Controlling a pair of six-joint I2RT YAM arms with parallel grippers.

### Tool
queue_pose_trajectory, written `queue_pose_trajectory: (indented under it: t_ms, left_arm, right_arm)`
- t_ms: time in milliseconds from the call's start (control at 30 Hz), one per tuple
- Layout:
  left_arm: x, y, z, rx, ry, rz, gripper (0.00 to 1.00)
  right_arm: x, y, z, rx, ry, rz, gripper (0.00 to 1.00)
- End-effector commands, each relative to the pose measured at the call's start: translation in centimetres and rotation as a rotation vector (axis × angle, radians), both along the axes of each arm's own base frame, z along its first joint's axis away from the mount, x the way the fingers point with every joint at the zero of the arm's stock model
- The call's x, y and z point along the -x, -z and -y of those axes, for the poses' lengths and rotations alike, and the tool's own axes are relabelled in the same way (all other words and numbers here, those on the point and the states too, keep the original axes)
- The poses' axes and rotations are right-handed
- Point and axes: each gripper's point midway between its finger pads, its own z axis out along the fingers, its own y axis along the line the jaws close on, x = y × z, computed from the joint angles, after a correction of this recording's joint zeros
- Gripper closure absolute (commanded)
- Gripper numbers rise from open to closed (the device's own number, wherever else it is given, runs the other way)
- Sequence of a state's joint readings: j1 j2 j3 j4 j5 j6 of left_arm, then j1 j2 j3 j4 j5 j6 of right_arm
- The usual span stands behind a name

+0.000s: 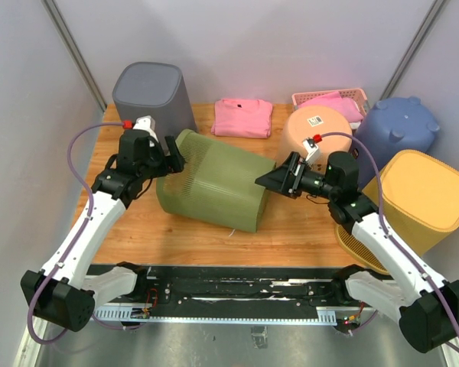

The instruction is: Turn the large container upside down

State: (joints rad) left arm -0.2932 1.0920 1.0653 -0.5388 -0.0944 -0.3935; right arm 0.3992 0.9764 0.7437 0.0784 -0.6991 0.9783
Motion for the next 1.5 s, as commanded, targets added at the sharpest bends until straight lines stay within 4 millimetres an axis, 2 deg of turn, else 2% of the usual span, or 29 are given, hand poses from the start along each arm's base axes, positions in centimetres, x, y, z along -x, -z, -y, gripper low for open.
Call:
queue_pose_trajectory:
  t_ms: [0, 200, 400, 567, 600, 667, 833, 867, 967, 1033, 1133, 1233, 1333, 1367, 1433, 1467]
  left_arm:
    - [0.7, 2.5, -0.7, -0.050, -0.003, -0.074, 0.10]
    - [0.5, 2.2, 0.0, -0.021, 0.026, -0.059, 0.10]
    - [0.5, 1.8, 1.3, 0.037, 0.073, -0.045, 0.10]
    - [0.8, 2.0, 3.1, 0.126, 0.127, -0.045, 0.10]
    - [0.9, 2.1, 3.5, 0.149, 0.139, -0.047, 0.10]
    - [1.0, 2.1, 4.3, 0.192, 0.160, -0.048, 0.10]
    - [0.4, 1.3, 4.6, 0.218, 0.157, -0.032, 0.10]
    - [0.2, 1.1, 4.6, 0.215, 0.151, -0.029, 0.10]
    - [-0.2, 0.6, 4.5, 0.207, 0.143, -0.026, 0.10]
    - [-0.2, 0.3, 4.4, 0.202, 0.139, -0.019, 0.09]
    - [0.0, -0.1, 3.7, 0.174, 0.124, -0.013, 0.09]
    - [0.2, -1.5, 3.0, 0.146, 0.111, 0.012, 0.08]
    - [0.9, -3.3, 2.4, 0.126, 0.107, 0.053, 0.07]
    - [1.1, -3.9, 2.2, 0.120, 0.108, 0.070, 0.07]
    - [1.7, -5.0, 2.0, 0.115, 0.119, 0.110, 0.05]
    - [2.1, -5.7, 1.9, 0.113, 0.125, 0.135, 0.04]
  right_arm:
    - [2.3, -9.0, -1.6, -0.154, -0.121, 0.224, 0.05]
    - [3.4, -12.9, -3.8, -0.181, -0.183, 0.323, 0.05]
    - [3.4, -14.0, -7.1, -0.162, -0.236, 0.366, 0.05]
    - [0.5, -14.1, -9.3, -0.079, -0.178, 0.436, 0.05]
    - [-0.1, -14.9, -9.7, -0.070, -0.169, 0.464, 0.05]
    - [-1.7, -15.1, -10.7, -0.043, -0.155, 0.480, 0.05]
    - [-5.1, -15.1, -13.4, -0.022, -0.147, 0.482, 0.05]
    - [-6.0, -14.5, -14.1, -0.012, -0.148, 0.469, 0.05]
    - [-6.7, -14.7, -15.1, -0.011, -0.167, 0.460, 0.06]
    - [-6.3, -15.3, -15.2, -0.013, -0.194, 0.469, 0.07]
    - [-5.2, -16.3, -13.3, 0.048, -0.176, 0.517, 0.07]
    - [-4.0, -16.3, -9.3, 0.190, -0.089, 0.592, 0.07]
    - [-3.1, -14.0, -3.0, 0.403, 0.063, 0.646, 0.05]
    - [-2.4, -13.5, -0.4, 0.462, 0.133, 0.662, 0.04]
    - [-1.6, -11.0, 3.8, 0.577, 0.234, 0.656, 0.03]
    - [-1.2, -8.8, 5.9, 0.646, 0.282, 0.636, 0.03]
